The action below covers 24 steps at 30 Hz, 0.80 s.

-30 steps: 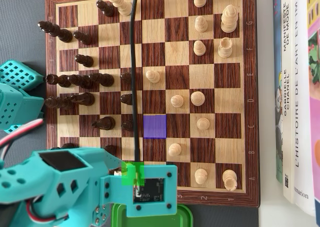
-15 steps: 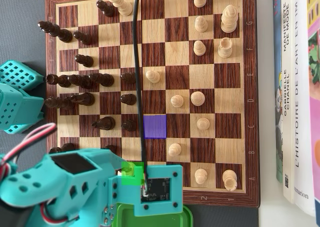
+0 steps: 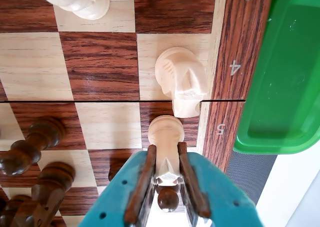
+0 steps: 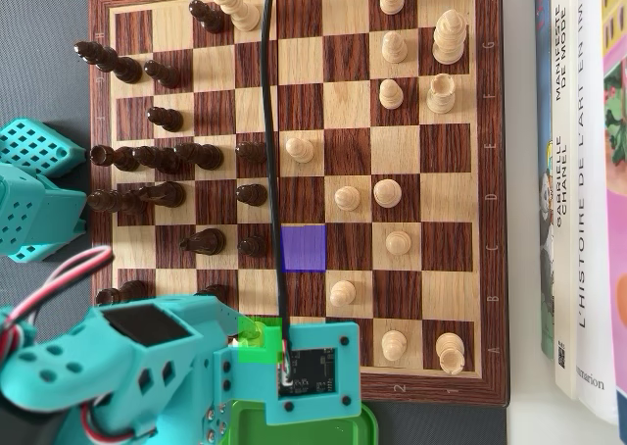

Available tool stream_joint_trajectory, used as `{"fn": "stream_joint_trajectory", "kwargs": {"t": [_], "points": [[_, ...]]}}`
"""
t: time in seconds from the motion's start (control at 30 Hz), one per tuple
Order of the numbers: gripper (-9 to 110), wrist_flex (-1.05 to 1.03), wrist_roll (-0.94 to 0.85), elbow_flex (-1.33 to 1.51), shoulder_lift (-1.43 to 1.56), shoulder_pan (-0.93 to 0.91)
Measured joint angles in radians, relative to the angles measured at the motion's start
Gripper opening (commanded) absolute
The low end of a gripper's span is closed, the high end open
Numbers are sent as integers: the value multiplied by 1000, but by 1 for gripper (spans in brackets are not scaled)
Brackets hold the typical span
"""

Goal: Play chess

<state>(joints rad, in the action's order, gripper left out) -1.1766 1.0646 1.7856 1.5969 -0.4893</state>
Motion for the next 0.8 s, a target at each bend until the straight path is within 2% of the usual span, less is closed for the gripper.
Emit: {"fn": "stream_joint_trajectory", "kwargs": {"t": [0.2,0.8], "points": [[11,0,-9,0,-3,0],[15,0,-52,2,-5,-6]]}}
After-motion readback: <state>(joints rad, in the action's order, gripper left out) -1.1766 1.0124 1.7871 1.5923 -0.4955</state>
